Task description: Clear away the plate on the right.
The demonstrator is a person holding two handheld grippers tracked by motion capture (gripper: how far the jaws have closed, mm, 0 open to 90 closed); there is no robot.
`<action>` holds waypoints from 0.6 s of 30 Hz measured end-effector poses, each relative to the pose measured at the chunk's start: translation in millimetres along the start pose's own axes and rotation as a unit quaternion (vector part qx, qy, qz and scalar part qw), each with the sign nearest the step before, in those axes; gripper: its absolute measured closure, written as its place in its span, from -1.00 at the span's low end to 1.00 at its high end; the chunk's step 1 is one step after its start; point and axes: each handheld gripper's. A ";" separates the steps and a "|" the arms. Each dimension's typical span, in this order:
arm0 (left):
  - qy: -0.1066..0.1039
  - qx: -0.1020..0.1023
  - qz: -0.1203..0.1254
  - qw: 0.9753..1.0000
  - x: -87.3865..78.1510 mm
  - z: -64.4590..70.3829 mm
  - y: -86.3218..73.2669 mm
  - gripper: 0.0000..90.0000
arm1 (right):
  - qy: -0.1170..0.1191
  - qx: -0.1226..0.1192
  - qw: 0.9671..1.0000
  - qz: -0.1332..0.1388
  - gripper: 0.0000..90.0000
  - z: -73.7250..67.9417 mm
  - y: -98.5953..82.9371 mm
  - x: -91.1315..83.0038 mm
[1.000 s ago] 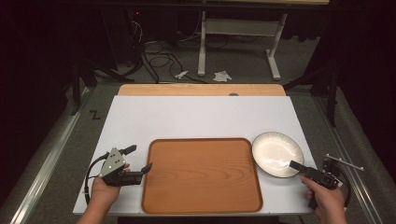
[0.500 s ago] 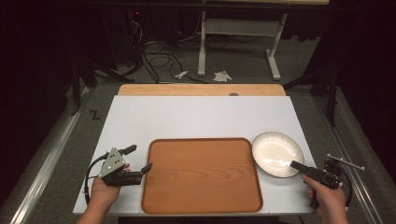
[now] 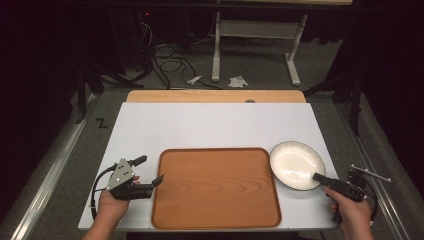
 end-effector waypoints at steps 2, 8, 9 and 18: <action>0.000 0.000 0.000 1.000 0.0 0.1 0.0 -0.65 | -0.002 0.004 1.000 -0.001 0.59 -0.1 0.4 0.0; -0.001 0.000 0.001 1.000 -0.1 0.1 0.1 -0.65 | -0.003 0.015 1.000 -0.003 0.62 0.2 1.2 0.7; -0.001 0.000 0.001 1.000 -0.1 0.1 0.1 -0.65 | -0.005 0.018 1.000 -0.004 0.62 -0.1 1.2 0.7; -0.001 0.001 0.000 1.000 0.2 0.2 -0.1 -0.65 | -0.006 0.042 0.999 0.001 0.81 0.9 3.4 2.9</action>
Point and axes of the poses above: each handheld gripper's, and its own axes: x roughly forward along the jaws, y roughly out of its top, z roughly to its right, and after that the axes turned 3 degrees about y, right-handed
